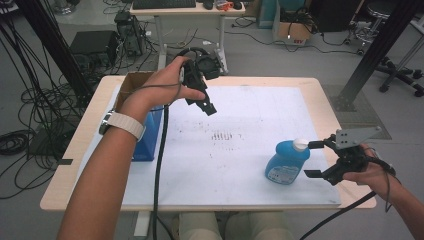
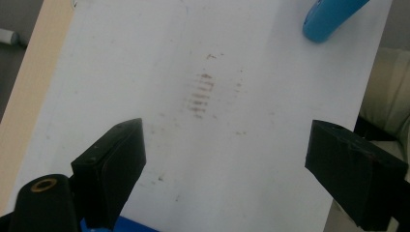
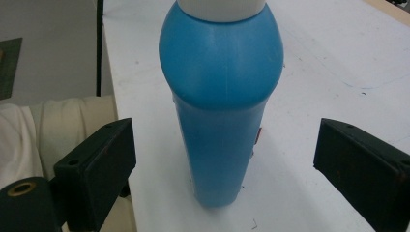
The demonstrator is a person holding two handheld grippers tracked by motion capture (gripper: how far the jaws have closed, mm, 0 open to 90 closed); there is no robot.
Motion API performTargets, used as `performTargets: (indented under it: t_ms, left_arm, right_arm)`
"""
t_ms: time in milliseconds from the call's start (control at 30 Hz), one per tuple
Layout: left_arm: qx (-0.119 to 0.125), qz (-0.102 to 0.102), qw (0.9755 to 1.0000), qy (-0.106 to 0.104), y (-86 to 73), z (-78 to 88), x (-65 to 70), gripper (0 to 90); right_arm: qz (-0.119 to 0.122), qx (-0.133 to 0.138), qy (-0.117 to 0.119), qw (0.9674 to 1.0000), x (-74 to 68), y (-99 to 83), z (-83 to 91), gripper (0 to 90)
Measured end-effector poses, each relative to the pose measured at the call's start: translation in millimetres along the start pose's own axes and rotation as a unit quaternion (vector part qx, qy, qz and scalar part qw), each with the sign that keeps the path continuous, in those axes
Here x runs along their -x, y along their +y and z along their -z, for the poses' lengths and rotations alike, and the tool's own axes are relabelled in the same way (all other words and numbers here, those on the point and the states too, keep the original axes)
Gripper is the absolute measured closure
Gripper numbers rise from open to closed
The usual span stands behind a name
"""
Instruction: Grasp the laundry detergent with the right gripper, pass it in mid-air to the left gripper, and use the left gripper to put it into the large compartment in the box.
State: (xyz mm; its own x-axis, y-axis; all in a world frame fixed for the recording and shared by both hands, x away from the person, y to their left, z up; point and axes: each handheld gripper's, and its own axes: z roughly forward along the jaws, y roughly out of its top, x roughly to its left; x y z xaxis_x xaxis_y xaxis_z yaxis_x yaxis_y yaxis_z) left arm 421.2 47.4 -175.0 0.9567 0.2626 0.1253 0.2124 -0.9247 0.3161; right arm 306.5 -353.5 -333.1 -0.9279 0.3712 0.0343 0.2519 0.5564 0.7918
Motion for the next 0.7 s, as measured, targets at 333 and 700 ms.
performTargets:
  t_ms: [333,700]
  left_arm:
    - [0.001,0.003,1.0,0.002,-1.1,0.2,-0.7,14.6]
    - [0.003,0.003,1.0,0.003,-1.6,0.4,-0.7,14.6]
  right_arm:
    - [-0.001,-0.001,0.001,1.0,0.0,-0.2,-0.2,8.1]
    - [-0.001,0.0,0.002,1.0,-0.2,-0.1,-0.6,8.1]
